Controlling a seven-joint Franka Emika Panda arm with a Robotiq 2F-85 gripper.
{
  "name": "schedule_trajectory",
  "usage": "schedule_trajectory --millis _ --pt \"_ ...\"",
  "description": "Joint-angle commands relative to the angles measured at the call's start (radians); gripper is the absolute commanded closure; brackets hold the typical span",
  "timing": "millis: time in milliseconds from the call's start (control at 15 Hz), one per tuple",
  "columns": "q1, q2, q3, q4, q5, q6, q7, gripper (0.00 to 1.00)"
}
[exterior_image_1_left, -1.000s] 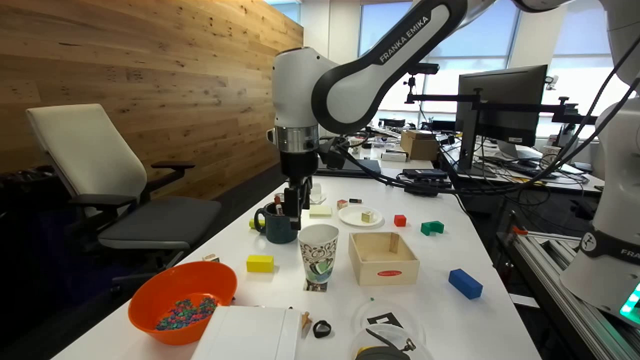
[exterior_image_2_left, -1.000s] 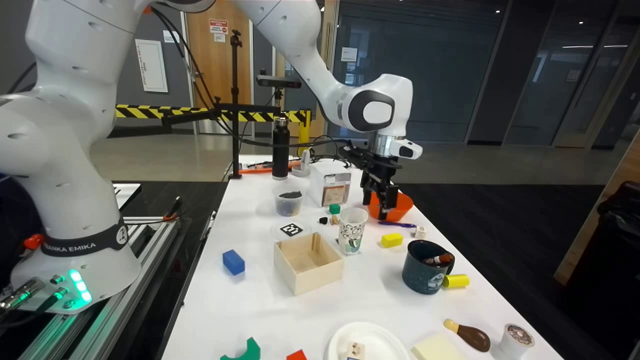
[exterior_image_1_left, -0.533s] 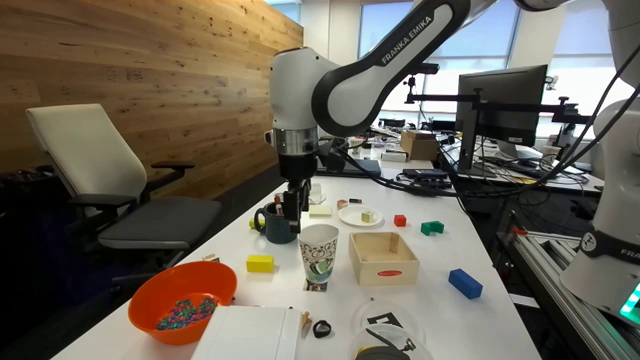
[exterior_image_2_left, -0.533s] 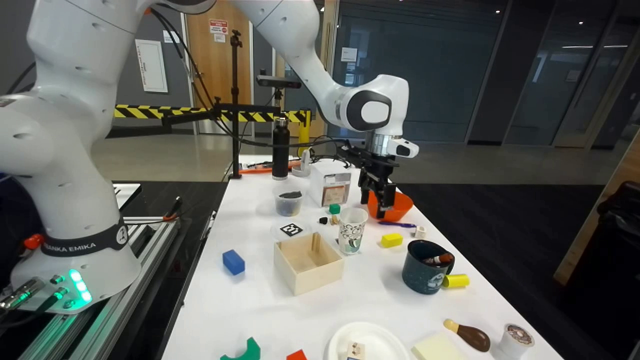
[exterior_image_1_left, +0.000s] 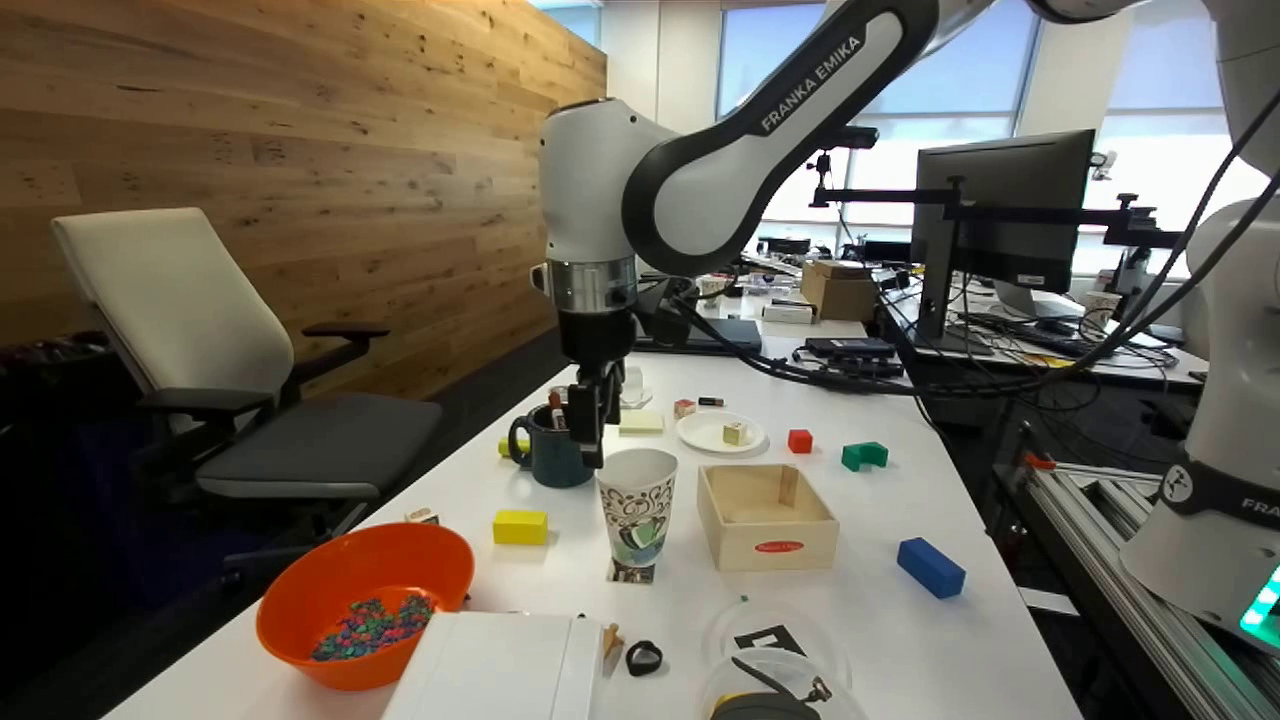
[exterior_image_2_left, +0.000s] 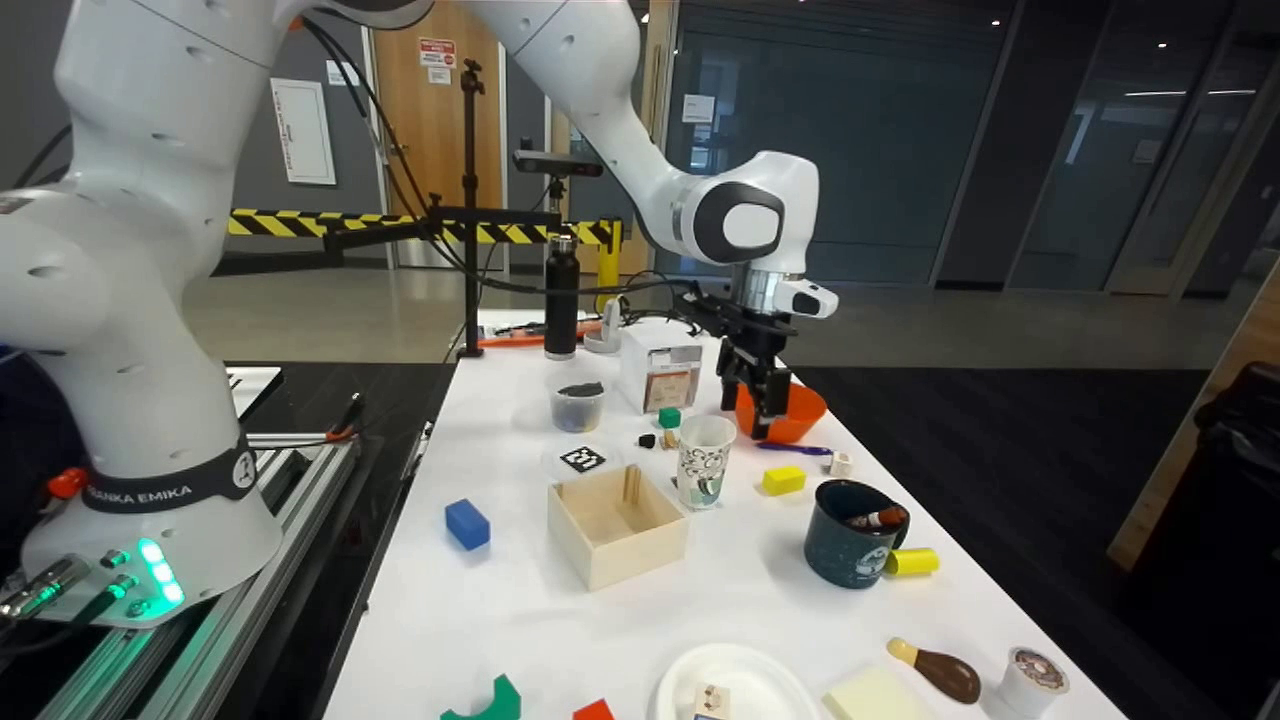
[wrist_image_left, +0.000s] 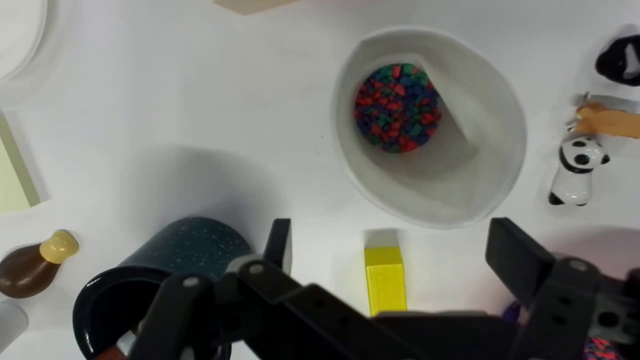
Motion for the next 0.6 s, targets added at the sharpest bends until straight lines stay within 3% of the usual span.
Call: schedule_trajectory --millis 0,267,533 --pt "0.017 0.059 0.000 0.079 -0.002 0.037 -0.017 0.00" --pt "0.041 0.134 -0.013 0.175 -0.018 0.061 -0.010 0.00" --pt "0.039 0.212 0.006 0.271 0.009 -0.083 -0.070 0.00"
